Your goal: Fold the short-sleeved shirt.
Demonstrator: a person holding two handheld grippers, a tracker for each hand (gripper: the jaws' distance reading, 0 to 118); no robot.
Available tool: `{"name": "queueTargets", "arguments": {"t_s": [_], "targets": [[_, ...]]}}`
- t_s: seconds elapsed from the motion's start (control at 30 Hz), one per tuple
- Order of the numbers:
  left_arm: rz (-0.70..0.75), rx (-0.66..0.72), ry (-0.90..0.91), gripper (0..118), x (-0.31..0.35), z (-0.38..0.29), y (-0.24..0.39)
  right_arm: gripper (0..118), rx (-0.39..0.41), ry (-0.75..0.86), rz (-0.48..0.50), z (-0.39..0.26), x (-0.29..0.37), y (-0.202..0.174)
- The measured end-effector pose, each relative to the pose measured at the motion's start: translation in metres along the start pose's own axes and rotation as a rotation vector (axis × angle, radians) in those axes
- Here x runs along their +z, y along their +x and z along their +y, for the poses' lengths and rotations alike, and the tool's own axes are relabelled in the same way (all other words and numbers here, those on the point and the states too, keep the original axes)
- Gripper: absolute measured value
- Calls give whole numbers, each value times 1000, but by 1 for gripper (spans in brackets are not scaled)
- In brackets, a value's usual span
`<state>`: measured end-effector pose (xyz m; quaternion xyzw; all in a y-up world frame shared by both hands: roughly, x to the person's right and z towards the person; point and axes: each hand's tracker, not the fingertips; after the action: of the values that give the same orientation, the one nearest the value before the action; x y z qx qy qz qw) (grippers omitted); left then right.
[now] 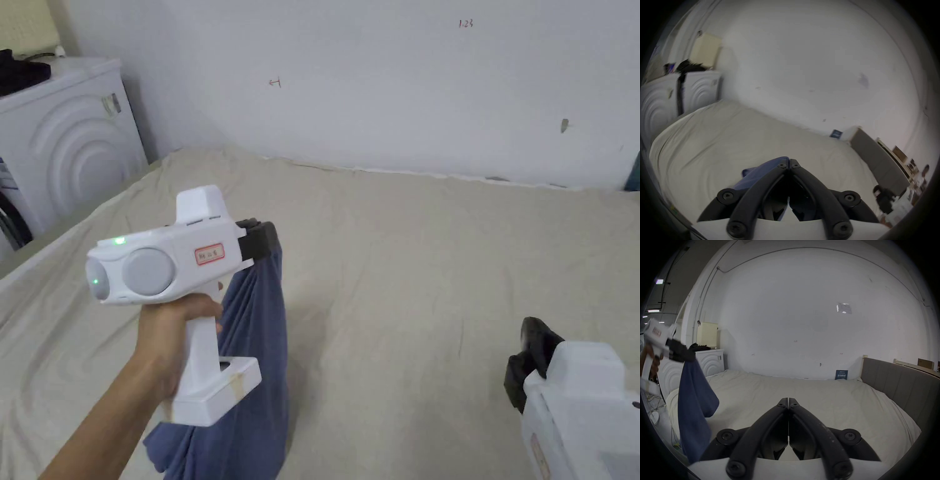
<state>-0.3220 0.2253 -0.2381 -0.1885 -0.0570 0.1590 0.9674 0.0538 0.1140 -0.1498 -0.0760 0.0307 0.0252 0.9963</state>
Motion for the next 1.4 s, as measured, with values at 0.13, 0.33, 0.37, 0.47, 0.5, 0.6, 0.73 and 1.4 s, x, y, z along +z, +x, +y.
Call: {"name": "queueTargets", "arguments": {"t_s": [0.13, 0.33, 0.37, 0.47, 0.5, 0.6, 0.73, 1.4], "targets": [[-163, -128, 24, 0, -13, 22, 76, 2, -7, 32, -68, 5, 16, 32], [-329, -253, -40, 0, -39, 5, 180, 2, -16, 50, -185, 5, 39, 83], [-357, -258, -57, 0, -44, -3, 195, 2, -15, 50, -209, 4, 44, 92], [-442, -271, -130, 0, -62, -35, 230, 2, -22, 41, -265, 0, 54, 116], [-463, -275, -155, 0, -68, -46, 240, 2, -24, 37, -281, -2, 58, 123], [-488, -310, -242, 0, -90, -87, 258, 2, -25, 19, -322, -8, 64, 140], [-472, -391, -407, 0, -120, -152, 265, 2, -25, -5, -353, -17, 69, 154], [-213, -257, -642, 117, -163, -277, 191, 2, -28, -83, -329, -32, 58, 148]]}}
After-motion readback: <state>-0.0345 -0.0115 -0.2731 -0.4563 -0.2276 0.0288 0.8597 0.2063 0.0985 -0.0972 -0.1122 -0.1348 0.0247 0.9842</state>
